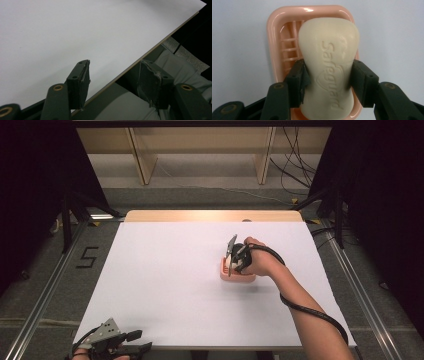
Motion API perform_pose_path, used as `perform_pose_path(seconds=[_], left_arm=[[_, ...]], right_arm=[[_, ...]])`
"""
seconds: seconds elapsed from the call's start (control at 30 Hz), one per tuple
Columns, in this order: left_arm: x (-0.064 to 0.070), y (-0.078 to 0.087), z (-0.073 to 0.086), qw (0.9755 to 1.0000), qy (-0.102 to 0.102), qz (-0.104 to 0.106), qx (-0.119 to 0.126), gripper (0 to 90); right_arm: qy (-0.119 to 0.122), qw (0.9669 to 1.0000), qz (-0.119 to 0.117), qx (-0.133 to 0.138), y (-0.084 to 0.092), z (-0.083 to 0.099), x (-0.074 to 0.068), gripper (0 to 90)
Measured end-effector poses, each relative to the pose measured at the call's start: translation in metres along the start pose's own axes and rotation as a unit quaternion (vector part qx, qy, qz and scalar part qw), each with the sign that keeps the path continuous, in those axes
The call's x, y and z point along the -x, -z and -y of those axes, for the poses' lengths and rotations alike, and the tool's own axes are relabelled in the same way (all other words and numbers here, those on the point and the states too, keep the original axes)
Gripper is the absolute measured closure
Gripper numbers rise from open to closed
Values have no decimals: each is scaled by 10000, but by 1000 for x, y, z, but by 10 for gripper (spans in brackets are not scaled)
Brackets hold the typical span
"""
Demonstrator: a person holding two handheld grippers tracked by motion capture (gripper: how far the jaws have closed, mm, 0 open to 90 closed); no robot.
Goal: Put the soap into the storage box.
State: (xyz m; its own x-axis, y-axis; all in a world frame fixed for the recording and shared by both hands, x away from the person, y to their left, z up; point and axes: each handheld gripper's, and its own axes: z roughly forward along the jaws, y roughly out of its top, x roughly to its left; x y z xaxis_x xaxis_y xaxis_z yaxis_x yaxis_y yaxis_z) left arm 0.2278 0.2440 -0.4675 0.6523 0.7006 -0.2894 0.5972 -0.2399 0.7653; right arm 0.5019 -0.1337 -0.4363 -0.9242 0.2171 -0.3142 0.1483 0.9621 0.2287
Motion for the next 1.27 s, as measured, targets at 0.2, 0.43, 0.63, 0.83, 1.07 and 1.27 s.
perform_pose_path(seconds=[0.2, 0.43, 0.63, 0.83, 1.07, 1.27], left_arm=[[0, 0, 0, 10000, 73, -12, -23, 414], [0, 0, 0, 10000, 84, 2, -32, 414], [0, 0, 0, 10000, 18, -6, 6, 414], [1, 0, 0, 10000, 84, -10, -8, 414], [0, 0, 0, 10000, 61, -25, -39, 414], [0, 0, 0, 10000, 2, -61, 40, 414]], right_arm=[[-102, 9999, 7, -65, -2, 1, -1, 494], [-119, 9999, 5, 25, 1, 0, -2, 463], [-238, 9997, 22, 80, 12, 4, -5, 427], [-474, 9981, 144, 369, 25, 13, -13, 416], [-1136, 9892, 134, 918, 35, 38, -38, 435], [-1555, 9804, 83, 1207, 36, 66, -71, 498]])
